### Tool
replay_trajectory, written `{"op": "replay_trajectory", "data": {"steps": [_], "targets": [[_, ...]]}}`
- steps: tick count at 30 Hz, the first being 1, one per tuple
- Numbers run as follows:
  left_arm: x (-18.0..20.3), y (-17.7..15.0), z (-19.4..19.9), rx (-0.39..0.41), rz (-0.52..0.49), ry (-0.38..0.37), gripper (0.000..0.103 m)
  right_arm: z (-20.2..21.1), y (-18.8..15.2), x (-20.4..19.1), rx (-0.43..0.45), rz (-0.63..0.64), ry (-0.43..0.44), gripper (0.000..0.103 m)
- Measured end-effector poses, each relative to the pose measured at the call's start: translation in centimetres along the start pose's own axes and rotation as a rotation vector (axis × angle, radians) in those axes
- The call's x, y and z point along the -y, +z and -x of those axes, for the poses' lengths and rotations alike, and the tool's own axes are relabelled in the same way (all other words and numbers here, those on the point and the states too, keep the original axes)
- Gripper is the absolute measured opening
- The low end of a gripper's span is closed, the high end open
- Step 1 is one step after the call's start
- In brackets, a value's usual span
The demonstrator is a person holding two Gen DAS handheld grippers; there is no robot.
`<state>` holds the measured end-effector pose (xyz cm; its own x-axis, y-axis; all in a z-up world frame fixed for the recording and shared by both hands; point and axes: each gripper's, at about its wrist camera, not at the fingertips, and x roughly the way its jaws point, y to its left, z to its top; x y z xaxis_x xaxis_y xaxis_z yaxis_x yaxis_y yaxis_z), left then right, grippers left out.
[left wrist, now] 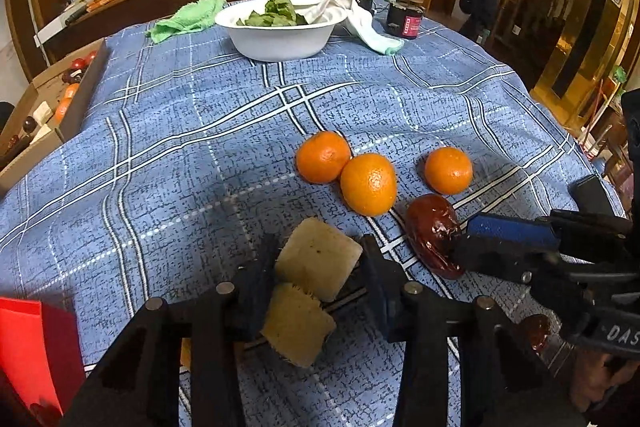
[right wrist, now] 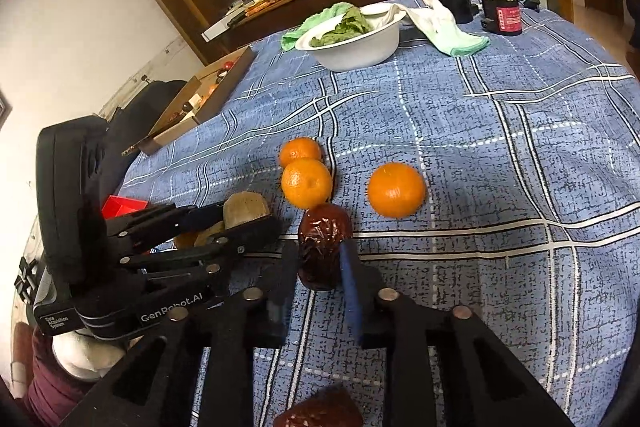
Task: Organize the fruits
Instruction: 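Grasp a square beige yam chunk with the left tool while the right tool grasps a red date, then carry both fruits over the red tray and open both tools to release them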
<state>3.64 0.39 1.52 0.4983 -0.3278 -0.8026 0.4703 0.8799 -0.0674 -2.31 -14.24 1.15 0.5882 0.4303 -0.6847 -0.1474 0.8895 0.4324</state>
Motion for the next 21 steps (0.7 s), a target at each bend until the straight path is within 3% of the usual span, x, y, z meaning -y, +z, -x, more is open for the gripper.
{"op": "replay_trajectory", "data": {"steps": [1,3,11,12,13,14,21], "targets": [[0.0,-0.1,0.2,0.005,0.005,0.005,0.039,0.0,0.0,-0.1,0.004,0.003,0.002,0.047],[-0.2,-0.3,0.9,0.016,0.017,0.015,0.039,0.0,0.1,-0.3,0.017,0.013,-0.005,0.054],[-0.8,-1.8,3.9,0.056,0.083,0.023,0.039,-2.3,0.7,-1.2,-0.039,0.038,-0.066,0.052],[-0.9,-2.0,4.4,0.063,0.094,0.018,0.039,-2.7,0.7,-1.2,-0.047,0.036,-0.076,0.049],[-1.1,-2.4,5.1,0.074,0.108,0.015,0.039,-2.6,0.8,-1.3,-0.039,0.041,-0.087,0.036],[-1.2,-2.7,5.6,0.082,0.117,0.016,0.039,-2.8,0.8,-1.4,-0.05,0.046,-0.09,0.035],[-3.9,-5.8,11.1,0.165,0.239,0.045,0.039,-1.2,0.1,-2.5,-0.033,0.042,-0.065,0.035]]}}
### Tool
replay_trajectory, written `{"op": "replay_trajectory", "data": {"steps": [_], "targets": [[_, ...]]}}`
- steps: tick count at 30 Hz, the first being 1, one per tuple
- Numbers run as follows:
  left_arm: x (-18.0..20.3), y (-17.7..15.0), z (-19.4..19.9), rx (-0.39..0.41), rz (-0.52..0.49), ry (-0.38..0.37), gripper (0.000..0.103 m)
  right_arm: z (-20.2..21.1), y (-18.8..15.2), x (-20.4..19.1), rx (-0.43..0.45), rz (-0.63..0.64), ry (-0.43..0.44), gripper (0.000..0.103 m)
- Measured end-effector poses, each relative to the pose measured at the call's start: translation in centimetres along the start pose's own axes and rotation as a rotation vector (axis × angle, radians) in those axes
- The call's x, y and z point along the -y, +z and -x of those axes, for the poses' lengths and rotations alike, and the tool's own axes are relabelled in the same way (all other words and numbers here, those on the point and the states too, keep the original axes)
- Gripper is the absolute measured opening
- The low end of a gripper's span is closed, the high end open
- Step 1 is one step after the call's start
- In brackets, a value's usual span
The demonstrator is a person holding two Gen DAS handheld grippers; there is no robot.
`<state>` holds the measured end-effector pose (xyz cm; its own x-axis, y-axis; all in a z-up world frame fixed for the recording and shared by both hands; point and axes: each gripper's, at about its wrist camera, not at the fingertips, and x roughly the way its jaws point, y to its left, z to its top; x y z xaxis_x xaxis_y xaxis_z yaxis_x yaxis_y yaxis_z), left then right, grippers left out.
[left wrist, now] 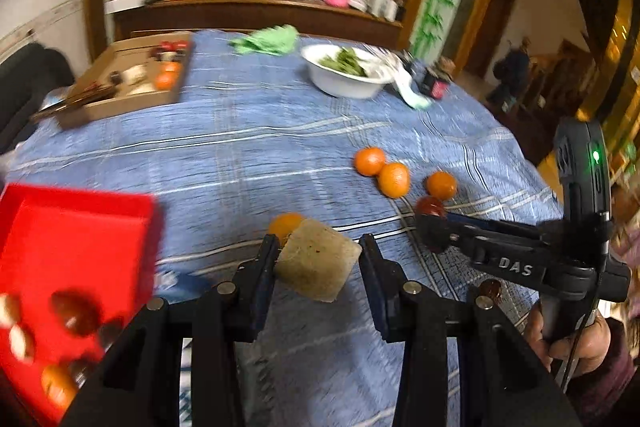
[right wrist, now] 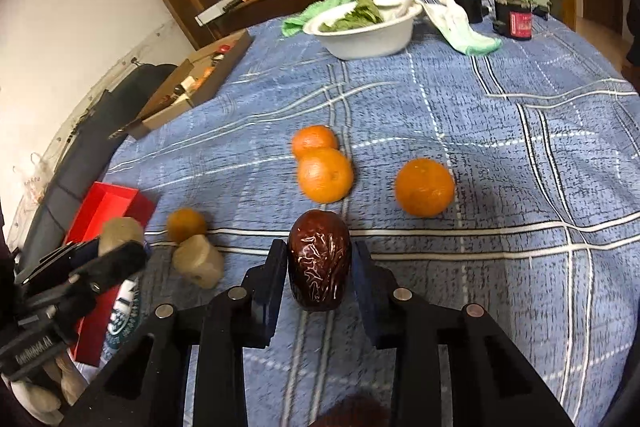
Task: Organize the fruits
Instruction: 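Carry both fruits over the red tray and open both tools to release them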
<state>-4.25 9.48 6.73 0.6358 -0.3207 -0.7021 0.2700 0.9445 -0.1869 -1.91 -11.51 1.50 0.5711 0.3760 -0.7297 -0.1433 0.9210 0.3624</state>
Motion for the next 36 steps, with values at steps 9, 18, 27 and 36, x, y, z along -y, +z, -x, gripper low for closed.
{"op": "replay_trajectory", "data": {"steps": [9,18,27,36], "targets": [[-9.3,-2.9,7.3,0.117,0.229,0.172,0.039,2.9,-0.9,-6.6,0.02,0.1,0.077,0.036],[-16.9,-5.7,9.6,0.139,0.414,0.247,0.04,0.8,-0.7,-16.6,-0.045,0.229,0.207,0.036],[-18.1,-6.0,8.8,0.124,0.394,0.294,0.04,-4.4,-1.3,-24.1,-0.115,0.352,0.204,0.036],[-18.9,-5.4,7.9,0.111,0.37,0.387,0.04,-8.0,-0.5,-25.9,-0.138,0.394,0.133,0.036]]}}
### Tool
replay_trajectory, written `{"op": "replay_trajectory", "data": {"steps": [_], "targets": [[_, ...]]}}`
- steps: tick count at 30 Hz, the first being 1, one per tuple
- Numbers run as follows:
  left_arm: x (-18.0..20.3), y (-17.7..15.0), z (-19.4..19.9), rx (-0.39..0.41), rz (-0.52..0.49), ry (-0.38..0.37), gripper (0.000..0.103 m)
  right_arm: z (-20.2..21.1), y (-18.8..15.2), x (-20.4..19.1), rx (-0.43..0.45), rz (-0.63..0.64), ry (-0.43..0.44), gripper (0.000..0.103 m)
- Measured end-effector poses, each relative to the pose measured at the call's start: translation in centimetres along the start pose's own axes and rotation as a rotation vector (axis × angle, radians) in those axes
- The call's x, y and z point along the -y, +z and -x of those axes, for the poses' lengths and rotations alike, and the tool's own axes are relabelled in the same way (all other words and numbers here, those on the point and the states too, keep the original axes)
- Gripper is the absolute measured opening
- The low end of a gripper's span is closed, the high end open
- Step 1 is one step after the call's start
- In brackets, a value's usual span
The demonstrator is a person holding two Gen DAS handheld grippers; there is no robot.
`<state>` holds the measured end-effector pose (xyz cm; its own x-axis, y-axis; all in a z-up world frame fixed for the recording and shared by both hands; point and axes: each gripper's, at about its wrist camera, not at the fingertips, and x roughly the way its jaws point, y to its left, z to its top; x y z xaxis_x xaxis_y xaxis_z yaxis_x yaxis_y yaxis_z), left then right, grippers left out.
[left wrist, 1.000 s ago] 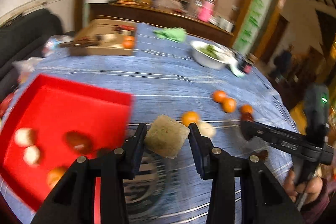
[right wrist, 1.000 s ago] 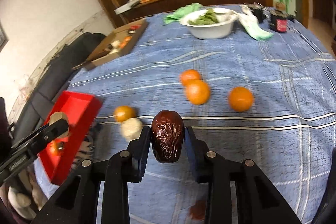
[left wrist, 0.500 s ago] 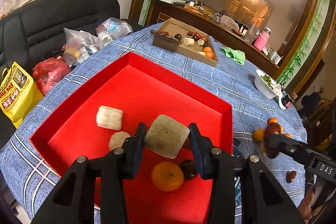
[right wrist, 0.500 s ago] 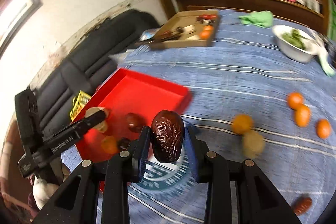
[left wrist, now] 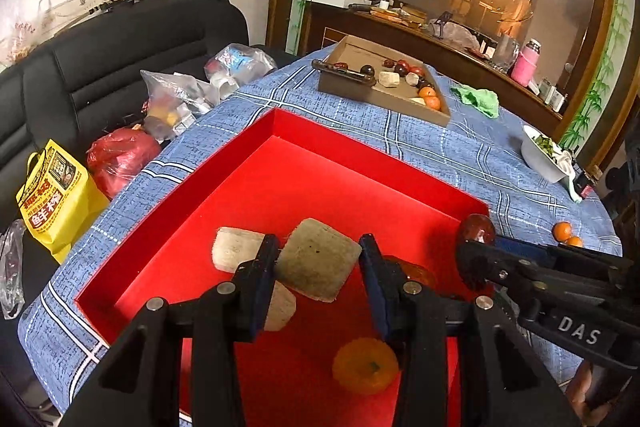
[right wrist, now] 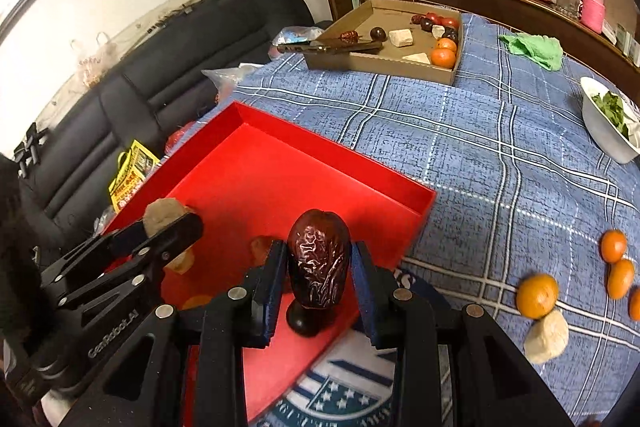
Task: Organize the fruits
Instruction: 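Carry both fruits over the red tray and open both tools to release them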
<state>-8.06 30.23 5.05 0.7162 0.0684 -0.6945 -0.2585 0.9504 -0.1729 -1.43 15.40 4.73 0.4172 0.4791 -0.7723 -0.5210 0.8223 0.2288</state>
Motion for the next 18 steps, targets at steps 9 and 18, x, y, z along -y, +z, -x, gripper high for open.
{"op": "replay_trajectory", "data": {"steps": [9,18], "targets": [[-0.5,0.1,-1.0,-0.027,0.017,-0.008,0.04,-1.6,0.9,0.0,-0.017,-0.007,-0.017,0.036],[-0.6,0.1,-1.4,-0.041,0.031,-0.011,0.04,-2.5,1.0,0.0,-0.023,-0.007,-0.017,0.037]]}}
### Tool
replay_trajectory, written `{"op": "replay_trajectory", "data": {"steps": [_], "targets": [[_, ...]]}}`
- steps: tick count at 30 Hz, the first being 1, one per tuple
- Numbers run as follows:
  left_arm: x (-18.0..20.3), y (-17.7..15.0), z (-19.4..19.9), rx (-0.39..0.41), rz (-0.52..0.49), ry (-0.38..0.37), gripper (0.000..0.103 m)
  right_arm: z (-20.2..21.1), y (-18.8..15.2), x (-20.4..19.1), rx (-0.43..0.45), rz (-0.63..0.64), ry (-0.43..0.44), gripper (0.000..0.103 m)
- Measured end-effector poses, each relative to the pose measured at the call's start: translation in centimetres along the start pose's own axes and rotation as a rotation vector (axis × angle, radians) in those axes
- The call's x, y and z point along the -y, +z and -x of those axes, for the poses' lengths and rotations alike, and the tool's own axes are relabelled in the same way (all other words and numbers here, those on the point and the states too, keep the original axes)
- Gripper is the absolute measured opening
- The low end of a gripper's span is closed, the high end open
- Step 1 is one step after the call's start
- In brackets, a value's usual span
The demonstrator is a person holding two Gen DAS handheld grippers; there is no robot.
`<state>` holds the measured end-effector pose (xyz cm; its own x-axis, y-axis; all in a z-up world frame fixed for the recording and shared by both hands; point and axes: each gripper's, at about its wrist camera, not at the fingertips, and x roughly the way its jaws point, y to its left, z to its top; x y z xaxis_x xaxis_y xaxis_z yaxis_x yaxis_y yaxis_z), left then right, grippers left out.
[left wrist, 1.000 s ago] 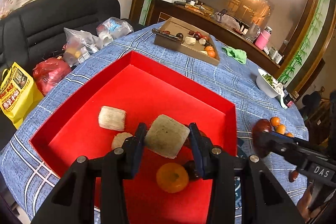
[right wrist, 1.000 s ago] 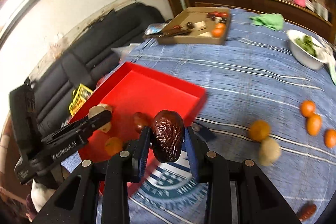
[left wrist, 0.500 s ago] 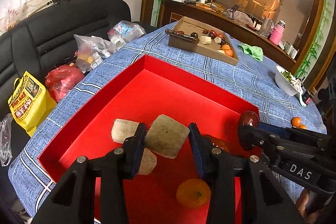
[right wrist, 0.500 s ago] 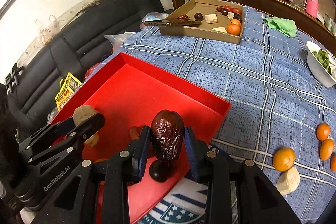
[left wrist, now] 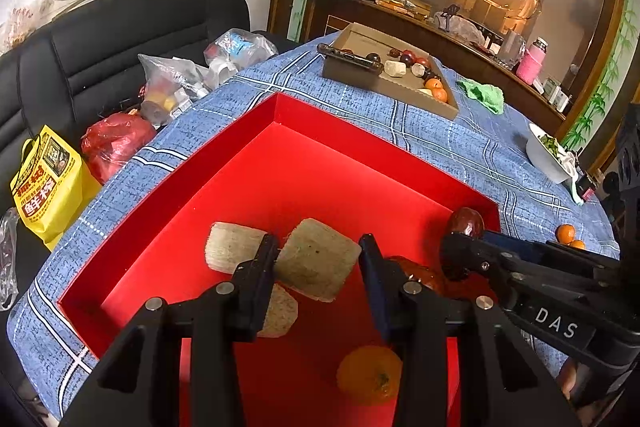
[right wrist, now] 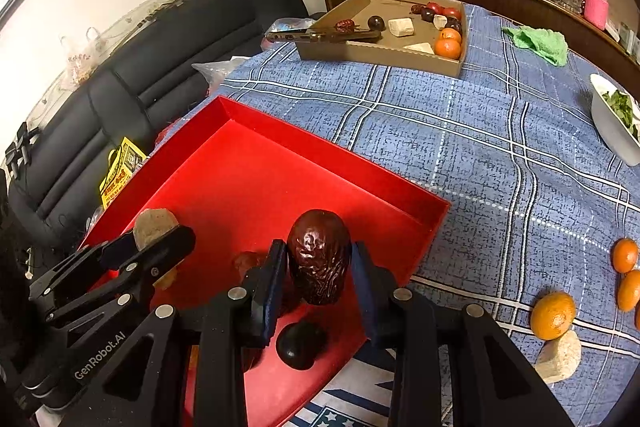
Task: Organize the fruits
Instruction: 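Carry both fruits over the red tray and open both tools to release them, then move both open tools back toward the remaining fruits on the tablecloth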
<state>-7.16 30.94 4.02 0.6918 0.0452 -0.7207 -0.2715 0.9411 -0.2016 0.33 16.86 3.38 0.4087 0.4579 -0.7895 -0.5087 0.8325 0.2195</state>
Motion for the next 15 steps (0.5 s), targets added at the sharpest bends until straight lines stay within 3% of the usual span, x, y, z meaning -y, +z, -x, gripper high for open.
{"op": "replay_trajectory", "data": {"steps": [3,5,7,15], "targets": [[-0.1,0.1,0.1,-0.001,0.014,-0.01,0.043,0.0,0.0,0.0,0.007,-0.001,0.01,0.037],[-0.2,0.2,0.4,0.007,0.024,-0.015,0.054,0.2,0.0,0.0,0.014,-0.006,0.02,0.038],[-0.2,0.2,0.8,0.017,0.029,-0.016,0.058,0.4,0.0,-0.1,0.021,-0.003,0.019,0.043],[-0.4,0.5,2.4,0.037,0.06,-0.035,0.063,3.7,-0.6,0.8,0.082,-0.051,0.03,0.049]]}}
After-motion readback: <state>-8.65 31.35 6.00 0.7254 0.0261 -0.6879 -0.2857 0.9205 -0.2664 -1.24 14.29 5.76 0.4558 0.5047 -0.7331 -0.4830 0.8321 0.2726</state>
